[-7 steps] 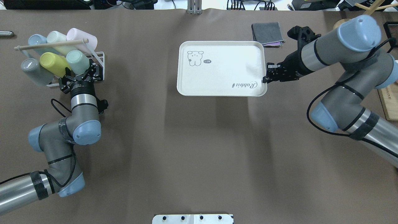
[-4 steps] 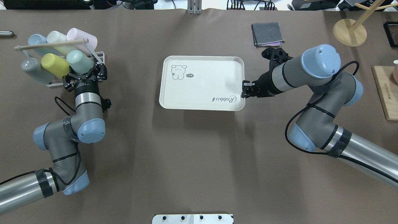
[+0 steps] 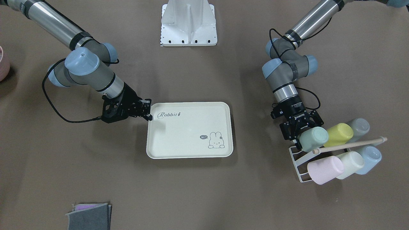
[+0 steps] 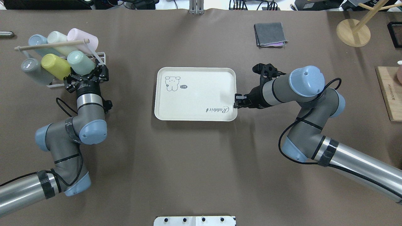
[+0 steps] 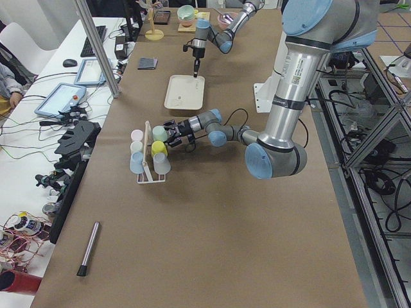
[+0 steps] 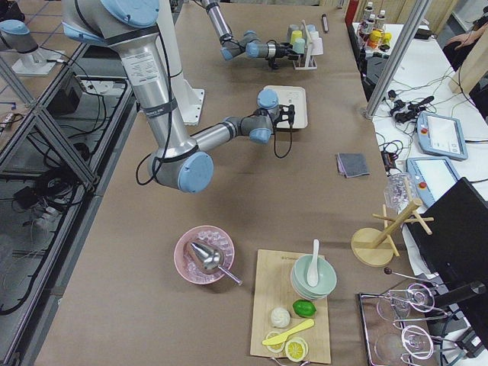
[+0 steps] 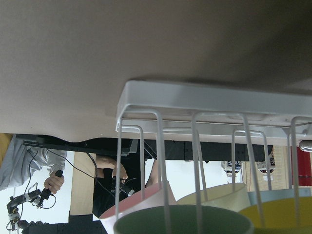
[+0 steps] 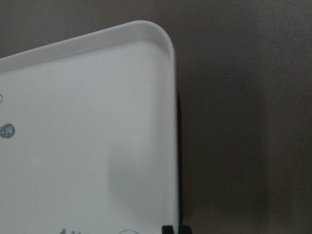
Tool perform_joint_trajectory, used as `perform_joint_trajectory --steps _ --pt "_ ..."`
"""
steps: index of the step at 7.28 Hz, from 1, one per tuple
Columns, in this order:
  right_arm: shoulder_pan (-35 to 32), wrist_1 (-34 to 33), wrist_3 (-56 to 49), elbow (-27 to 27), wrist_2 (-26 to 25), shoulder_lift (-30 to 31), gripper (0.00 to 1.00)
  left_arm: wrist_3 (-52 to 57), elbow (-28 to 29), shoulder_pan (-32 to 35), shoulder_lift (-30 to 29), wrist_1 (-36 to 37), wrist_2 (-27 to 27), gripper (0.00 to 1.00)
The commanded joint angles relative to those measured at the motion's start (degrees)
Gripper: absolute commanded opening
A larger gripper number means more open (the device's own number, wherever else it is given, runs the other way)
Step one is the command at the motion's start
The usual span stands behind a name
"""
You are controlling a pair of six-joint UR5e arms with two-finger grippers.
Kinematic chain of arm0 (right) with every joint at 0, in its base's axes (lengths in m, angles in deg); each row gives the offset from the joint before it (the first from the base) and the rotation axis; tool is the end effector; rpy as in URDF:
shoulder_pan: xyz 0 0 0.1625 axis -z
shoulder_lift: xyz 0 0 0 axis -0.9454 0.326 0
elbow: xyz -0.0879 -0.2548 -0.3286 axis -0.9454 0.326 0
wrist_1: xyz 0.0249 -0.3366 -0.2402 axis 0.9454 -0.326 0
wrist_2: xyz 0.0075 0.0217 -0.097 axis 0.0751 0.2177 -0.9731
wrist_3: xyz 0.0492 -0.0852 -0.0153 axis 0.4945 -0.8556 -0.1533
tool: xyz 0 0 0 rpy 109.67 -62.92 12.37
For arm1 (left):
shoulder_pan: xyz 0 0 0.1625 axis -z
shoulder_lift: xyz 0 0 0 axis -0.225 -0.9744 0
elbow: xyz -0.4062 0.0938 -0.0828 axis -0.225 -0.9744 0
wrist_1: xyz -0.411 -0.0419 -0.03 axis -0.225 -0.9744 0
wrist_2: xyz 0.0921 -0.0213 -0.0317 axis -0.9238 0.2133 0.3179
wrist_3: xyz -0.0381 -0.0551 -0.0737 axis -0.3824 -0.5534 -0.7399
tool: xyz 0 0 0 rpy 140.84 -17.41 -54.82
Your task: Pick up and place green cup on tray
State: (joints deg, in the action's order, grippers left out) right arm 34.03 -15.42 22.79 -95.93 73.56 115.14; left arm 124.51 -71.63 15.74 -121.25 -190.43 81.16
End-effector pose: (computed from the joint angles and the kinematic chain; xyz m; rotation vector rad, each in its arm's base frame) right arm -0.4849 -0.4781 0.3611 0.1457 -1.2279 0.0999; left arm 0.4561 -0.5007 0.4744 0.4783 -1.3503 1.8791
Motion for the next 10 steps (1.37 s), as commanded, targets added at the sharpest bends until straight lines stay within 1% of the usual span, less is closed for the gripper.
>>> perform_joint_trajectory --steps 1,3,5,6,7,10 --pt "0.99 0.67 0.1 0.51 -0.15 -0.07 0.0 -0.34 0.69 0.0 -0.11 0.04 0.02 0.97" --pt "1.34 0.67 0.1 0.51 -0.15 0.02 0.0 -0.34 1.48 -0.17 -0.9 0.04 -0.07 0.95" --pt "1.69 0.49 0.19 0.51 -0.15 0.11 0.0 0.18 1.66 -0.26 -1.25 -0.04 -0.07 0.88" --pt "1.78 0.4 0.19 0.51 -0.15 0.11 0.12 0.36 1.66 -0.26 -1.26 -0.13 0.11 0.86" --pt "1.78 0.58 0.28 0.6 -0.49 0.2 0.99 0.36 1.4 -0.26 -1.17 -0.13 0.28 0.85" --pt "-0.67 -0.73 0.45 -1.32 0.64 0.46 1.0 0.45 1.05 -0.18 -1.08 -0.13 0.37 0.84"
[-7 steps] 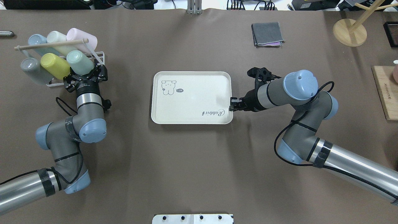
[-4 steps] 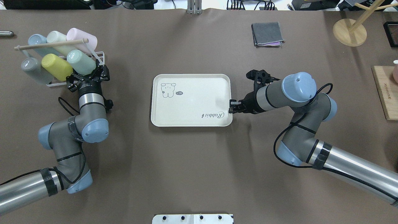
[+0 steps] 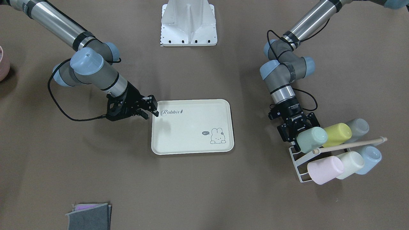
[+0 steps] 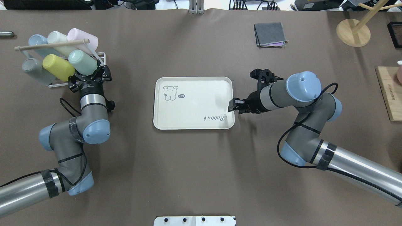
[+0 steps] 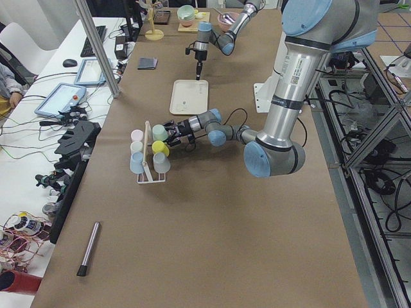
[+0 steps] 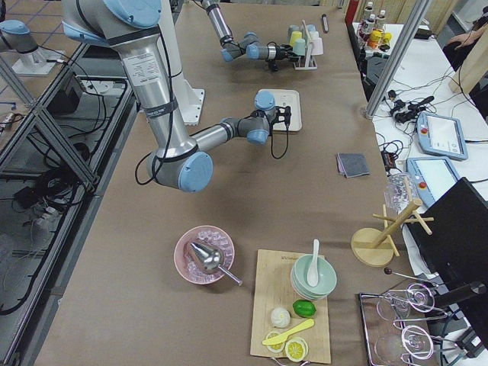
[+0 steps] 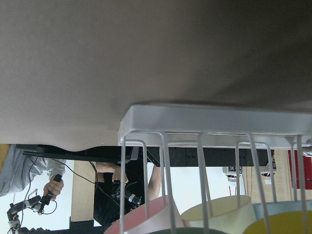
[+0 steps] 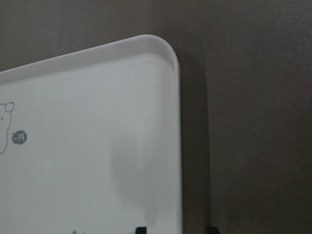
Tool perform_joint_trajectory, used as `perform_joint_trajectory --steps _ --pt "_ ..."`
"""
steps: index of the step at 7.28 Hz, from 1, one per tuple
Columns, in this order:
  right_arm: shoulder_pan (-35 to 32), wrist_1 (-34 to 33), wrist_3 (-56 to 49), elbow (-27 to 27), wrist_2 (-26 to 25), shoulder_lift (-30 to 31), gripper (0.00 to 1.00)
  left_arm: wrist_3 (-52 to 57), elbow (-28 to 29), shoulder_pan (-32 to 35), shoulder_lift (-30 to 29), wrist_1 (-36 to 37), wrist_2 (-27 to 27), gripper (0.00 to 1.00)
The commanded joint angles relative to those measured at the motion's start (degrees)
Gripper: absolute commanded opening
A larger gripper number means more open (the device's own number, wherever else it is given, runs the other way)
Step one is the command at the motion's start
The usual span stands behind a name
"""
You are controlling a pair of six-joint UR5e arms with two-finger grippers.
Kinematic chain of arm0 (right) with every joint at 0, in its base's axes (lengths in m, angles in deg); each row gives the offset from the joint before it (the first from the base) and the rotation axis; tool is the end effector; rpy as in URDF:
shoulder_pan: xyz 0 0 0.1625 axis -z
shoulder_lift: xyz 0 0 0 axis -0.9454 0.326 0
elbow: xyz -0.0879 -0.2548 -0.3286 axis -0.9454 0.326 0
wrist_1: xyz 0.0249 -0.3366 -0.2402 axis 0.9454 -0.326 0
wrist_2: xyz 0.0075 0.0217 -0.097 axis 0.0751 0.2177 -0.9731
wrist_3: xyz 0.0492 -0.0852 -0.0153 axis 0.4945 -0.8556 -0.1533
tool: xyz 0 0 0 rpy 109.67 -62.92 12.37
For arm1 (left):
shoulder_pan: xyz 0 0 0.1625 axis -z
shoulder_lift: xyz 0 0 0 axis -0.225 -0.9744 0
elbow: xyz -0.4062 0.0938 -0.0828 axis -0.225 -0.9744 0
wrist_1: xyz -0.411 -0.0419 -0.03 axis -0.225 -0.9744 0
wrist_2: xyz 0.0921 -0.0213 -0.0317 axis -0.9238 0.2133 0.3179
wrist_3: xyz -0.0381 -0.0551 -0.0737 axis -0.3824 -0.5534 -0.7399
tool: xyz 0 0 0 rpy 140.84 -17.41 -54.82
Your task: Pick up and place green cup on tray
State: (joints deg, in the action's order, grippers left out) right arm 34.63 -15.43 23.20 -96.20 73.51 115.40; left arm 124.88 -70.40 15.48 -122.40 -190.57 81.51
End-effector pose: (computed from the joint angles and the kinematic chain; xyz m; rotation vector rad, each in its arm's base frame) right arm -0.4884 -0.4721 0.3619 0.1356 -1.2289 0.0975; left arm 0.4659 -0.5024 0.4722 0.4819 -1.3478 1.8919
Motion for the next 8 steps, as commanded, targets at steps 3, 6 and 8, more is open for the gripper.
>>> perform_joint_trajectory --steps 3,6,8 --pt "-9.15 -10.82 -1.18 -7.29 5.43 0.98 1.0 3.58 -2.03 0.26 0.94 -2.44 -0.07 0.84" --pt "-20.39 -13.45 -18.59 -7.74 9.3 7.47 1.0 8.94 -2.21 0.34 1.12 -7.46 -0.24 0.84" --pt "-24.38 -22.56 -33.47 -10.27 10.27 10.3 1.0 9.48 -3.0 0.52 1.91 -7.82 -0.24 0.84"
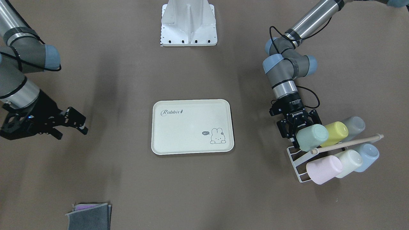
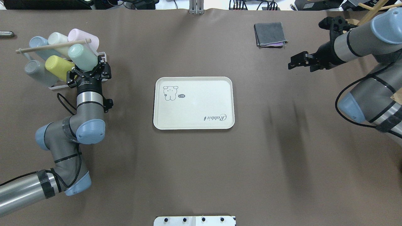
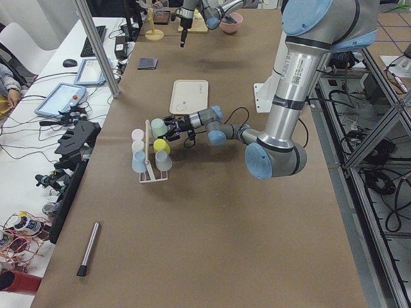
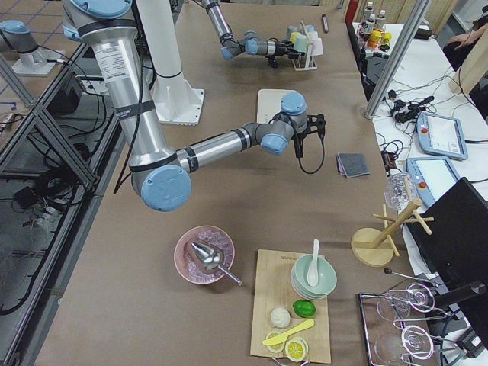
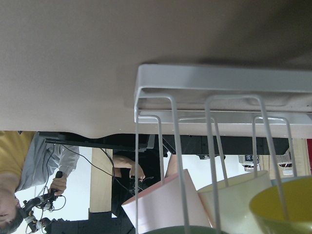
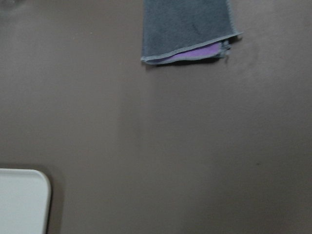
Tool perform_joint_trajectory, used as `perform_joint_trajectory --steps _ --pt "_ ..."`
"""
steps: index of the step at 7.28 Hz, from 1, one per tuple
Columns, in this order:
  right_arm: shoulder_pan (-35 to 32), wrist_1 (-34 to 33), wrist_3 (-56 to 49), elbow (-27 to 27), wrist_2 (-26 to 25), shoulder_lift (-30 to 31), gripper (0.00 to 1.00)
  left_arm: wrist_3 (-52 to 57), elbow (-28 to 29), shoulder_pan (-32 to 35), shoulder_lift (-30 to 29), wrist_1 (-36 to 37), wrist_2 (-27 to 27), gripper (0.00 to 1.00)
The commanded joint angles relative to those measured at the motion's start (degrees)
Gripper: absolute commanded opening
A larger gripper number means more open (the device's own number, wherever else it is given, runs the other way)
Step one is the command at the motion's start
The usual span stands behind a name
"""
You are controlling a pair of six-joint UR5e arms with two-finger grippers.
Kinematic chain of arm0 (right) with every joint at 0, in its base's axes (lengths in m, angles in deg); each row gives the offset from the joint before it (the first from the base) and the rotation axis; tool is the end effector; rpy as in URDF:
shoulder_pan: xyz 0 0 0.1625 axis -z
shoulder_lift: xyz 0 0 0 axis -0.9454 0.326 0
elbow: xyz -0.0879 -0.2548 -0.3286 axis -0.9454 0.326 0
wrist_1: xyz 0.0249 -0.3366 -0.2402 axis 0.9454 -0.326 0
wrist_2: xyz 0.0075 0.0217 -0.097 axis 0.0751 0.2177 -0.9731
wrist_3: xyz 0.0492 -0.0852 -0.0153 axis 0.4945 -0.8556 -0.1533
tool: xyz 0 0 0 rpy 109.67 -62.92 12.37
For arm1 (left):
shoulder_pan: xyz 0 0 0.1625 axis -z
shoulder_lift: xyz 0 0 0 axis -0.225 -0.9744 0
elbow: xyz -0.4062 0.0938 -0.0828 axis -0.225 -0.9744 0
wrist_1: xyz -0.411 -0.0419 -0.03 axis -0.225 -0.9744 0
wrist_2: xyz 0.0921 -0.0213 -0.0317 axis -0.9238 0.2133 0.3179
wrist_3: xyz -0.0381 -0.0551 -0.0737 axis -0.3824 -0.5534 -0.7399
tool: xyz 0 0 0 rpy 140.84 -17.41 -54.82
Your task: Pick up and place green cup on tray
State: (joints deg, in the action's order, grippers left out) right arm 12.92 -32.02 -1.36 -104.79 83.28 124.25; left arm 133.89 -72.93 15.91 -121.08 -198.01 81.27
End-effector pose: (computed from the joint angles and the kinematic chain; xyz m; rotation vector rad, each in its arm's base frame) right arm -0.2624 -0.5647 0.4190 0.2620 -1.0067 0.0562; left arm 0.4477 -0.4981 0.4513 0.5316 -1.4177 1.8990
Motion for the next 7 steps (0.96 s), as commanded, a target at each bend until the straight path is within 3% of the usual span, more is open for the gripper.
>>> perform_joint_trajectory --steps 1,3,4,7 --pt "-3.81 -14.9 -14.18 -6.14 0.51 2.49 1.0 0.47 -0.9 0.09 1.21 -0.38 0.0 0.84" --pt "-7.4 -39.21 -29.01 -18.08 -0.54 3.64 1.0 1.95 -2.04 0.09 1.57 -0.38 -0.09 0.84" --pt "-10.65 -46.73 -38.57 -20.48 -1.42 4.6 1.0 2.83 -2.48 0.18 1.57 -0.55 -0.18 0.84" --pt "-20.22 -46.98 -55.94 -20.42 -1.34 17.23 1.0 5.21 -5.82 0.27 2.71 -0.56 -0.18 0.85"
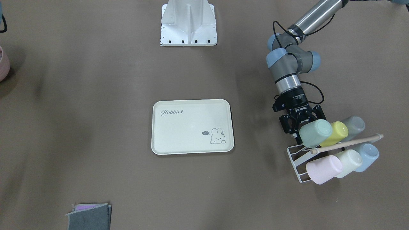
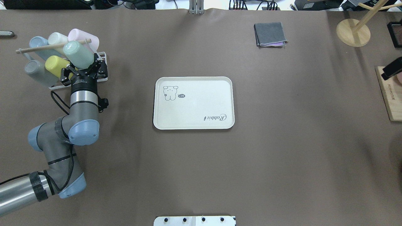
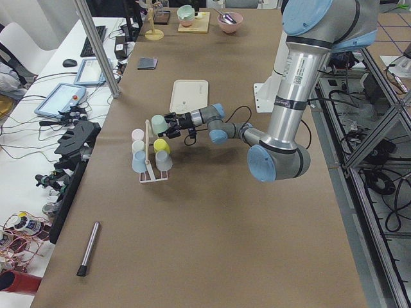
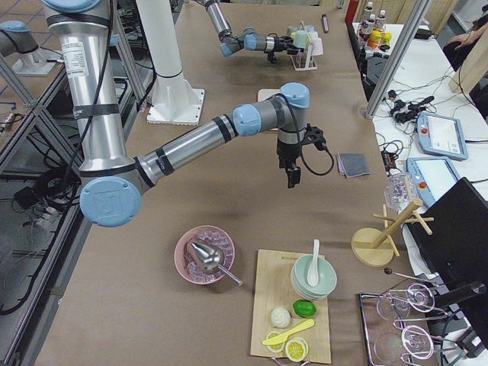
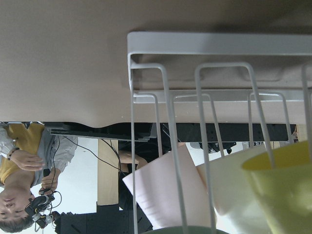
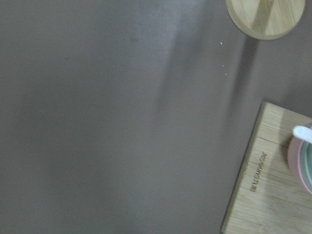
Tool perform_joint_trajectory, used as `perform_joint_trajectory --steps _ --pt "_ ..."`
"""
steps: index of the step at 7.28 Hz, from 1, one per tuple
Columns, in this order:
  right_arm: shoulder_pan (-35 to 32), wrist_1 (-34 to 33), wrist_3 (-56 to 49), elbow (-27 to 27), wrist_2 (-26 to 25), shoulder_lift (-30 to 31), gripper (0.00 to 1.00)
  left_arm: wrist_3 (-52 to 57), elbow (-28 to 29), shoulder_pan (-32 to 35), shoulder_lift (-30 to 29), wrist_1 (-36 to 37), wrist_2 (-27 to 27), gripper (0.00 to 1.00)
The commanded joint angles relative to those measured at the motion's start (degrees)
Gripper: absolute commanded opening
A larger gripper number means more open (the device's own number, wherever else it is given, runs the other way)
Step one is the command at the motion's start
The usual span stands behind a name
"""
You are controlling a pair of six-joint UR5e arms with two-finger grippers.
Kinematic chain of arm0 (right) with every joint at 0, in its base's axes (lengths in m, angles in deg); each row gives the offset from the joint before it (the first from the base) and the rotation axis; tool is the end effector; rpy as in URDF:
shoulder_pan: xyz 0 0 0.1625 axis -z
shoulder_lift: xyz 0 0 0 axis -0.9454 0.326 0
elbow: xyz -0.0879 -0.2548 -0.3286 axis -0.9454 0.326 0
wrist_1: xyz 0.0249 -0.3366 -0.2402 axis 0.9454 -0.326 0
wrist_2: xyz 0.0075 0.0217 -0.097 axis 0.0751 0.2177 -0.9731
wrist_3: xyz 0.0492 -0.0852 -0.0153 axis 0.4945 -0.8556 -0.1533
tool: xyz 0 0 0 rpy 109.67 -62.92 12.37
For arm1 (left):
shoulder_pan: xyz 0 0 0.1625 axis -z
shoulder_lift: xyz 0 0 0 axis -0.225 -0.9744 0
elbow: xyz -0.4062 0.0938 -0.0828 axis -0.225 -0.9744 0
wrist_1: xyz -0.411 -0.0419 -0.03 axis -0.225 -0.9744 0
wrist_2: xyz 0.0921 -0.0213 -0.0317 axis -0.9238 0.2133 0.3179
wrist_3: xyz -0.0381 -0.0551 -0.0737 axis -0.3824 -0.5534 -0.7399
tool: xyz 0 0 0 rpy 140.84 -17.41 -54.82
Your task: Pick up and place green cup on tray
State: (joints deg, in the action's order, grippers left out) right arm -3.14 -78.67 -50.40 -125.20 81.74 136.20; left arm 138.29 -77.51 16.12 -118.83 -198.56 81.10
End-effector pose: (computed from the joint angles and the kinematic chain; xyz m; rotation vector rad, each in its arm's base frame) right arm -0.0614 -0.5020 0.4668 0.1286 -0.6141 -0.2723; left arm 0.4271 -0.4895 0.4358 0.5290 -1.4570 1.9156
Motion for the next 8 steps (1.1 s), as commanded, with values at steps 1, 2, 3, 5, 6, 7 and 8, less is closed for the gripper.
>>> perform_joint_trajectory --steps 1,2,3,5,6,7,8 --pt "-8.11 0.2 -10.52 0.42 0.46 9.23 1.0 1.33 -2.21 0.15 0.63 -0.01 0.0 0.85" --pt "-10.76 2.2 -13.69 1.47 0.55 11.01 1.0 3.43 -3.78 0.32 0.89 -0.01 0.0 0.85" --pt "-12.27 2.66 -14.24 3.22 1.76 12.16 1.0 3.71 -5.45 0.32 2.11 -0.01 0.0 0.85" --pt "-14.3 6.67 -13.81 11.19 8.17 10.17 1.0 3.8 -7.74 0.5 3.35 -0.01 0.0 0.84" --pt "-14.31 10.53 -13.02 13.24 8.71 9.11 1.0 4.15 -9.14 0.5 3.88 -0.01 0.08 0.84" --pt "-14.31 10.05 -7.88 13.17 9.42 7.18 1.0 3.89 -10.38 0.5 3.62 -0.27 0.26 0.84" --pt "-14.65 10.13 -6.79 13.95 10.03 8.04 1.0 3.37 -10.74 0.5 3.53 -3.75 0.52 0.84"
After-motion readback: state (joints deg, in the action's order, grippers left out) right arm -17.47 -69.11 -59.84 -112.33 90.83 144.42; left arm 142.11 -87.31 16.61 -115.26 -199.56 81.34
